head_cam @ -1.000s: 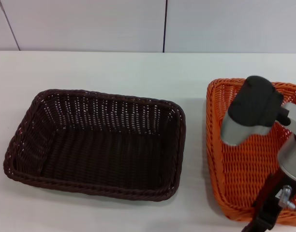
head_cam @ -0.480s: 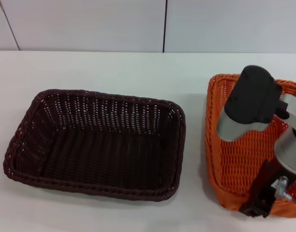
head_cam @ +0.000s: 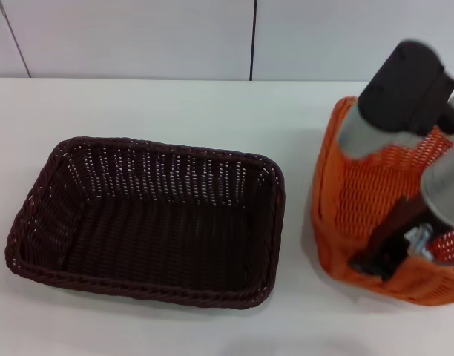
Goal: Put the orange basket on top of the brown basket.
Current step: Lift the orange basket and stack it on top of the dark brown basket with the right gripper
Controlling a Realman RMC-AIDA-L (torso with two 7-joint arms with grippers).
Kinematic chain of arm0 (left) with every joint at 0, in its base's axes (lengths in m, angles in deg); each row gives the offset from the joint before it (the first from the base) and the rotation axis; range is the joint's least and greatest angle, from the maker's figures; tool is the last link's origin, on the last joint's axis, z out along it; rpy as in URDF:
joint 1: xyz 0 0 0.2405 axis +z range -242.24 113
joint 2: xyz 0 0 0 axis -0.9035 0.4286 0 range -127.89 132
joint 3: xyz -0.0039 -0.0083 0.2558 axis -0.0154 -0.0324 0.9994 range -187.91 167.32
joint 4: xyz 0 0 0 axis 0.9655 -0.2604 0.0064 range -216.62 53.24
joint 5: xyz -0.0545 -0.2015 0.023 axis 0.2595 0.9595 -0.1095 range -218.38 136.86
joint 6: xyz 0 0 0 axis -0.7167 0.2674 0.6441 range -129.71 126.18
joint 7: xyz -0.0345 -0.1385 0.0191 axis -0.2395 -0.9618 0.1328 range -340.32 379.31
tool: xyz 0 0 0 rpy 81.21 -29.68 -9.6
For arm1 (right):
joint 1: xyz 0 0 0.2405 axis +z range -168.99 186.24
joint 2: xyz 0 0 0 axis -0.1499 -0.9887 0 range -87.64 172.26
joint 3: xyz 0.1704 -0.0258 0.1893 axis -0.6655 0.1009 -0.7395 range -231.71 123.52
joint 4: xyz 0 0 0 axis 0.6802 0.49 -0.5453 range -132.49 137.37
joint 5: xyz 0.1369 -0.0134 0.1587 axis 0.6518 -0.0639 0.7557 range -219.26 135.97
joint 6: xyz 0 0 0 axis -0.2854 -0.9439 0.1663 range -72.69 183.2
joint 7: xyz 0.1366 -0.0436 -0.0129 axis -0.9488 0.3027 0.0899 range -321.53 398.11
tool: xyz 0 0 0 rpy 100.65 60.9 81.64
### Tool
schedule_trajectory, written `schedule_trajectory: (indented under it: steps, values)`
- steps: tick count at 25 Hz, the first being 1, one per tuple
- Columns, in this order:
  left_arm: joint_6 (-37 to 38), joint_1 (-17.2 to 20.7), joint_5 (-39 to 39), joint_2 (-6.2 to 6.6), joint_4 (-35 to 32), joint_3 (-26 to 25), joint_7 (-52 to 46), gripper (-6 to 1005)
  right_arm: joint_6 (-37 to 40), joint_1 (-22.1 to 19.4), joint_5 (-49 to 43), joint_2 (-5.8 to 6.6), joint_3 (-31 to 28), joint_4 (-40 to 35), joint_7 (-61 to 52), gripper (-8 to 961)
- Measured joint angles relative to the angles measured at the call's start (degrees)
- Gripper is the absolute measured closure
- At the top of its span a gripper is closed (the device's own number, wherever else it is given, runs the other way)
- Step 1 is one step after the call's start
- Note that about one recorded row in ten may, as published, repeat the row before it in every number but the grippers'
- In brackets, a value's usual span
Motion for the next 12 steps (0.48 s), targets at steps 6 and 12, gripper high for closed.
schedule_trajectory:
  steps: [6, 12]
  values:
    - [0.4, -0.1, -0.4, 0.08, 0.0, 0.0, 0.0, 242, -1.3, 0.5, 0.0, 0.0, -1.1, -3.9, -1.0, 827]
    - [1.0, 0.0, -0.4, 0.14, 0.0, 0.0, 0.0, 242, -0.8, 1.7, 0.0, 0.12, -2.7, -10.0, -2.0, 835]
